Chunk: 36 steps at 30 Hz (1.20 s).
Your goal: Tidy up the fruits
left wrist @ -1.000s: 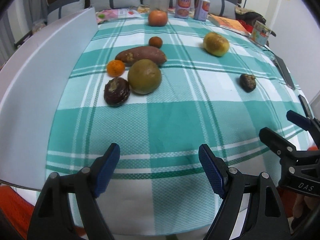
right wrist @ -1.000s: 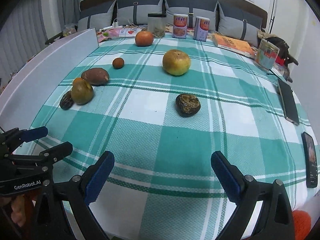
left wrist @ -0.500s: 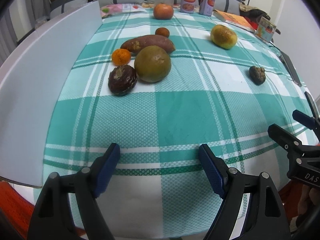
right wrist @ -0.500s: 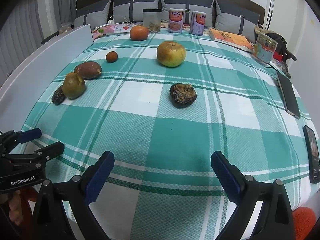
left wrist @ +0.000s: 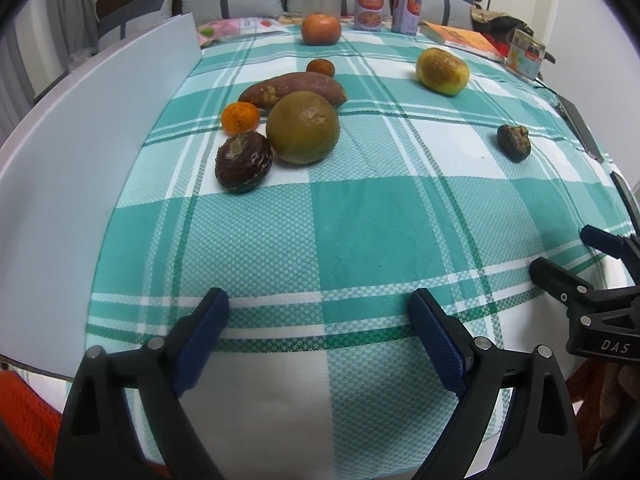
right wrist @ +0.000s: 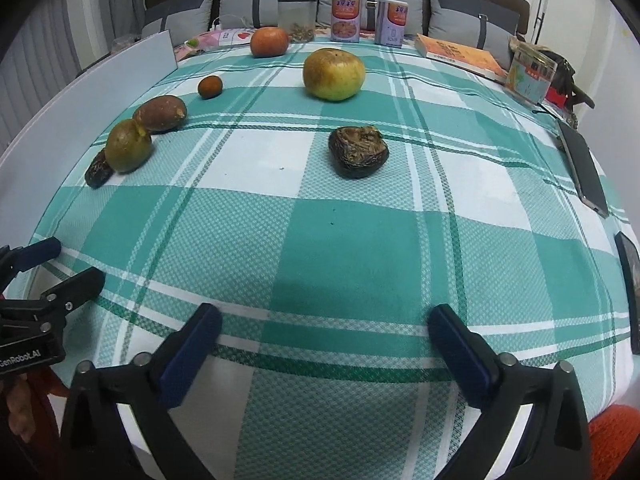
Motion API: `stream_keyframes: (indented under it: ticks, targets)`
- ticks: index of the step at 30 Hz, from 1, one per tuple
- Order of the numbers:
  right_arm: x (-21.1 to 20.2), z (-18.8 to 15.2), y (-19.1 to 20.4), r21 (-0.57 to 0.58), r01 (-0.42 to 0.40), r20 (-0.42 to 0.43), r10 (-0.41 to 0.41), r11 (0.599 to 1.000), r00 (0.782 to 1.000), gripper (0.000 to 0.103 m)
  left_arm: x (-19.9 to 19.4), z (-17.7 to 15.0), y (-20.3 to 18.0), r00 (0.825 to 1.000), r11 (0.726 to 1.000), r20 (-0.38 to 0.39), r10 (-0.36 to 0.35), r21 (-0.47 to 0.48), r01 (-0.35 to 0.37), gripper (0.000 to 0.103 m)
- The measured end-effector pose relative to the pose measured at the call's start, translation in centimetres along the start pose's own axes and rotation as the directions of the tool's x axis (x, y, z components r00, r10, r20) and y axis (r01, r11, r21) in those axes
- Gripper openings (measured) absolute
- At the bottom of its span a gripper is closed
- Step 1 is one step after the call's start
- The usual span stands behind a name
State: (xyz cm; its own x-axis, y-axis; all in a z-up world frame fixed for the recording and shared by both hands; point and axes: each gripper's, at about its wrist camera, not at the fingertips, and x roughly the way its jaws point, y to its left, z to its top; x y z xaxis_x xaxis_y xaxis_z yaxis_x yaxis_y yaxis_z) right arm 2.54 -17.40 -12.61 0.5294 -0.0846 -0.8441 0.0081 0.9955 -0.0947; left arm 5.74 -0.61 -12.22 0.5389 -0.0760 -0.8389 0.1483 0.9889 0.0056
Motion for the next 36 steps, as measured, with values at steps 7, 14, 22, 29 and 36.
stream_keyframes:
  ticks: [7,14,22,29,36]
  targets:
    - [-0.12,-0.27,0.06,-0.001,0.0,0.028,0.0,1.0,1.0,0.103,0.01,-0.1,-0.04,1.0,1.0,0.004,0.004,0.001,-0.004,0.094]
    - [-0.17,-0.37,0.08,0.002,0.003,0.035,-0.003,1.0,0.999,0.103,0.03,-0.12,0.0,1.0,1.0,0.006,0.003,0.002,-0.003,0.094]
    - [-0.16,-0.37,0.08,0.003,0.004,0.035,-0.004,1.0,0.999,0.103,0.02,-0.09,0.0,1.0,1.0,0.006,0.003,0.002,-0.003,0.095]
    - [-0.16,-0.38,0.08,0.002,0.003,0.035,-0.003,1.0,0.999,0.103,0.01,-0.11,-0.02,1.0,1.0,0.006,0.003,0.003,-0.003,0.095]
    - [-0.15,-0.38,0.08,0.003,0.003,0.035,-0.004,1.0,0.999,0.103,-0.01,-0.11,-0.04,1.0,1.0,0.009,0.004,0.004,-0.004,0.095]
